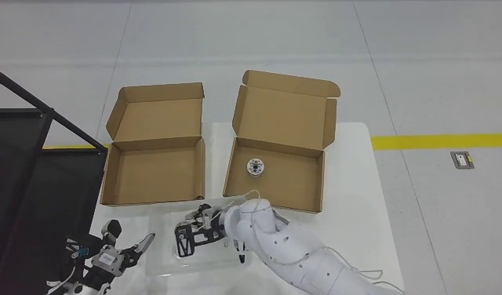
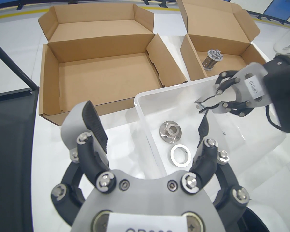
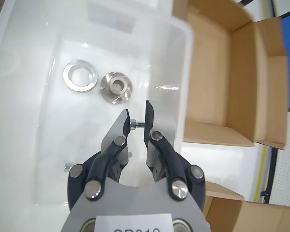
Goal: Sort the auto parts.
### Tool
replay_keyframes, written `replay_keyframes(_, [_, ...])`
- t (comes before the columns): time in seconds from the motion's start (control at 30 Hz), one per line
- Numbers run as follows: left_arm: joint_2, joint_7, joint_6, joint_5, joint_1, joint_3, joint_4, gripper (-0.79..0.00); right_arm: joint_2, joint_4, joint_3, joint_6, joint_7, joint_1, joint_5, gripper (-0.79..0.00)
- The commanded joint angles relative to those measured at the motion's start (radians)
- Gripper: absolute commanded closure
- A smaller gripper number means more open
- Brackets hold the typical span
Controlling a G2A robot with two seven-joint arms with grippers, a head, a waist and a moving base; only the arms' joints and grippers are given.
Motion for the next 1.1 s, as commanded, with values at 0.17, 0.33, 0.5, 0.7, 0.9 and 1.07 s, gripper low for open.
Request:
replay_keyframes(0.17, [0.0,0.0,0.0,0.0,0.0,0.0,0.0,-0.785,0.184,-0.369,0.285,0.042,-0.334,-0.309,-0.235,0.0])
replay_keyframes(0.33, [0.0,0.0,0.0,0.0,0.0,0.0,0.0,-0.785,0.184,-0.369,0.285,0.042,-0.334,-0.309,-0.235,0.0])
replay_keyframes(0.5, [0.0,0.0,0.0,0.0,0.0,0.0,0.0,-0.785,0.184,-0.369,0.285,0.042,-0.334,-0.309,-0.235,0.0])
replay_keyframes(0.7, [0.0,0.0,0.0,0.0,0.0,0.0,0.0,-0.785,0.181,-0.364,0.329,0.082,-0.379,-0.301,-0.11,0.0])
replay_keyframes(0.9, [0.0,0.0,0.0,0.0,0.0,0.0,0.0,-0.785,0.194,-0.36,0.406,0.107,-0.618,-0.306,0.018,0.0])
replay_keyframes(1.07, [0.0,0.0,0.0,0.0,0.0,0.0,0.0,-0.785,0.213,-0.331,0.467,0.099,-0.708,-0.33,0.05,0.0])
